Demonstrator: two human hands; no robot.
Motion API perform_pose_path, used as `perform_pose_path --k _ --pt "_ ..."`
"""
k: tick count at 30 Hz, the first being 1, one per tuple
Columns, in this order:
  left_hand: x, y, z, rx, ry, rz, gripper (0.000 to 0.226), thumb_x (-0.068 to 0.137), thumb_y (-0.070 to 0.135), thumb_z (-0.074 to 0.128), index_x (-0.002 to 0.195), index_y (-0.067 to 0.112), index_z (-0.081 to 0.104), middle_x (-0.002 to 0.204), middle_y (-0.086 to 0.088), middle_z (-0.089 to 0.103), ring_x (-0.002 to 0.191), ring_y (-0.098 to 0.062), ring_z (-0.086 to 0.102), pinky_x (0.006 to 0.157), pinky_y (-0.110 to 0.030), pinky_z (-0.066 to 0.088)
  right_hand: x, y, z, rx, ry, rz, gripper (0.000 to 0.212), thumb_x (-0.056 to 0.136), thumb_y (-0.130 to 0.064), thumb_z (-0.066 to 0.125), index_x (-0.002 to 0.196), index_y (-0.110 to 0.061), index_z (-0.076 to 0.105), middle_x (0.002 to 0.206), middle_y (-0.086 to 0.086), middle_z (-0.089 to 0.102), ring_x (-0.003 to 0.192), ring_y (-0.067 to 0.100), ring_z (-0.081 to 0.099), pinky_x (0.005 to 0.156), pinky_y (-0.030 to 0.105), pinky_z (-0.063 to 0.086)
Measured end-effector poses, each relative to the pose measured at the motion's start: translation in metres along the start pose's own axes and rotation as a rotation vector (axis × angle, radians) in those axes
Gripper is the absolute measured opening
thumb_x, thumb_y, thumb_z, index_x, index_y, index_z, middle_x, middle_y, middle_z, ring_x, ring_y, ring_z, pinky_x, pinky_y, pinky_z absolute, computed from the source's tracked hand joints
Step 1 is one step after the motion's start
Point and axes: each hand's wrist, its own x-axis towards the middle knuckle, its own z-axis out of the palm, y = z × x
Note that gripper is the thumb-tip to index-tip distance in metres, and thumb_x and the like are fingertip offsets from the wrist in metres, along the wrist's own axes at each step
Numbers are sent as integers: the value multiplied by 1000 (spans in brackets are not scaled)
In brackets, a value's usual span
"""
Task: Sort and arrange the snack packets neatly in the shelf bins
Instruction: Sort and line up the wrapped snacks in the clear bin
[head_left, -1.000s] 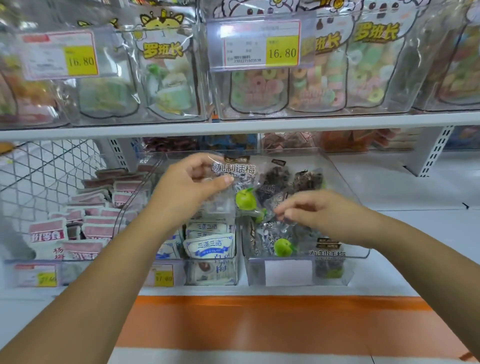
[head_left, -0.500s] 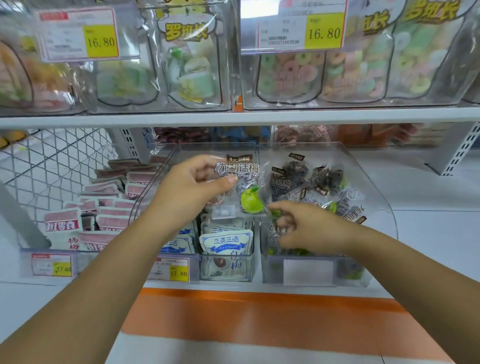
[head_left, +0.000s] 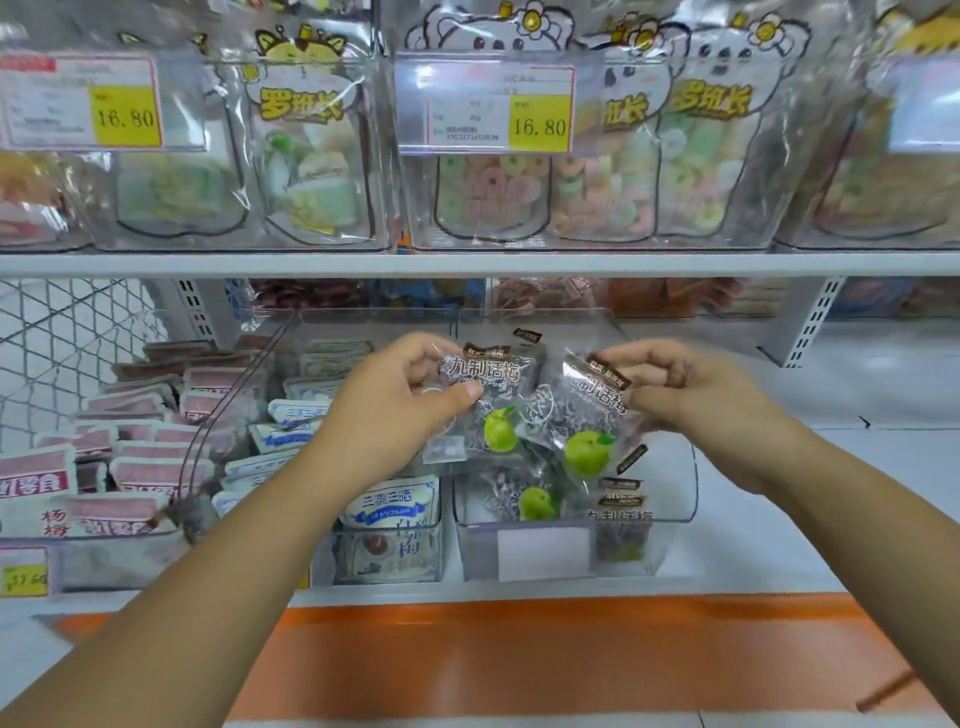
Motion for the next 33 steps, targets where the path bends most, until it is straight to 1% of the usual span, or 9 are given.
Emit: perform_pose_path --k 3,7,13,16,22,24,27,30,33 --pt "0 4 8 12 7 -1 26 82 28 73 104 33 60 108 2 67 79 -7 62 61 -13 47 -2 0 -11 0 122 -44 36 89 9 50 95 -22 67 82 -2 69 69 13 56 63 22 46" --pt "-2 9 16 65 -42 11 37 79 30 77 105 46 55 111 13 56 107 -16 61 88 -34 53 -5 -2 -14 42 144 -104 34 88 9 52 99 -19 67 79 -6 70 68 11 56 62 19 43" --pt "-3 13 12 94 -198 25 15 91 44 56 105 48 59 95 26 62 94 11 57 77 -18 45 -9 -3 18 -92 68 -199 36 89 3 59 93 -32 67 85 -11 72 76 3 63 73 19 49" --pt "-5 13 10 140 -255 3 39 70 62 63 106 48 56 106 24 60 96 8 58 85 -22 49 -10 2 37 -259 95 -284 36 89 -6 63 94 -41 66 91 -18 70 83 -1 64 70 16 48" --pt "-5 9 13 225 -224 54 49 73 32 81 110 43 51 114 22 55 97 8 56 85 -19 47 1 2 43 -268 5 -177 58 81 -23 74 125 -46 45 118 -13 49 92 0 57 81 16 46" --pt "-5 10 15 282 -266 101 51 75 26 80 114 44 51 114 23 57 96 6 55 83 -20 48 1 5 39 -188 -141 -41 66 78 -26 78 130 -44 43 112 -19 49 92 -1 58 80 19 48" --pt "-4 12 15 407 -303 169 50 76 29 80 116 42 52 117 22 57 92 10 52 80 -19 45 5 14 40 -153 -147 -48 42 77 -25 77 112 -37 58 89 -14 56 84 5 59 74 22 46" --pt "-4 12 13 660 -419 184 48 73 40 80 112 36 53 111 17 60 94 2 55 81 -23 47 5 21 40 -341 -228 -116 26 79 -24 77 99 -26 60 70 -16 55 63 -7 51 63 10 39" --pt "-4 13 24 945 -545 257 44 76 50 74 113 36 54 107 13 63 96 -11 57 83 -34 50 4 26 42 -555 -406 -47 22 78 -32 77 91 -32 59 62 -29 54 56 -9 48 59 13 35"
